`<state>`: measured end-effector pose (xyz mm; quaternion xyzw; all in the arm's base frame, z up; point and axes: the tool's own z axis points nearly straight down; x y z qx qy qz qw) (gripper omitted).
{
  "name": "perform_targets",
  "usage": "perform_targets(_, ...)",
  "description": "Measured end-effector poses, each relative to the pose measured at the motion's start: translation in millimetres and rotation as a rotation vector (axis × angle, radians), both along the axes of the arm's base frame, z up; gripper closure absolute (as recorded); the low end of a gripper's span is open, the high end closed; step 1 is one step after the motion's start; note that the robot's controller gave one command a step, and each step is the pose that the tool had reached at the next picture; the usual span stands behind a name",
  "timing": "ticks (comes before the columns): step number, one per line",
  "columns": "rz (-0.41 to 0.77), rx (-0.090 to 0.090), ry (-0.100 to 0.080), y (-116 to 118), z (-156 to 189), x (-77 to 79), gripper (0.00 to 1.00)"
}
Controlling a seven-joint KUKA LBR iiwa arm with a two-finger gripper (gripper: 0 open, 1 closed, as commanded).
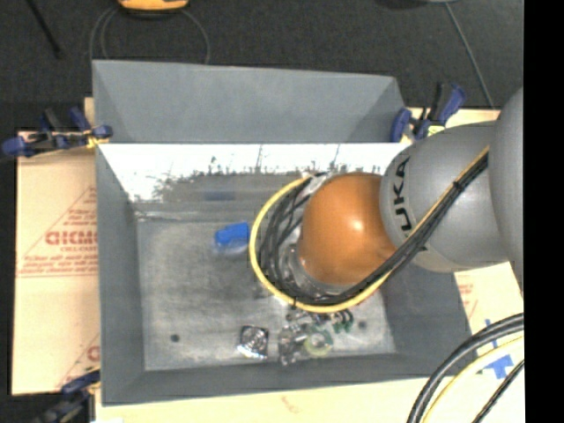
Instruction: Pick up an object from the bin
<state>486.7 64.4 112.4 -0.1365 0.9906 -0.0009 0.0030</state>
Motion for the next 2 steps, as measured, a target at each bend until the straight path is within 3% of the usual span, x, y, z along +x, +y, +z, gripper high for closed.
perform_targets(1,0.107,0.002,-0.010,28.4,-38.2,2.1,0.00)
perform_targets(2,0.101,0.004,-0.011,28.9,-37.1,2.6,1.00)
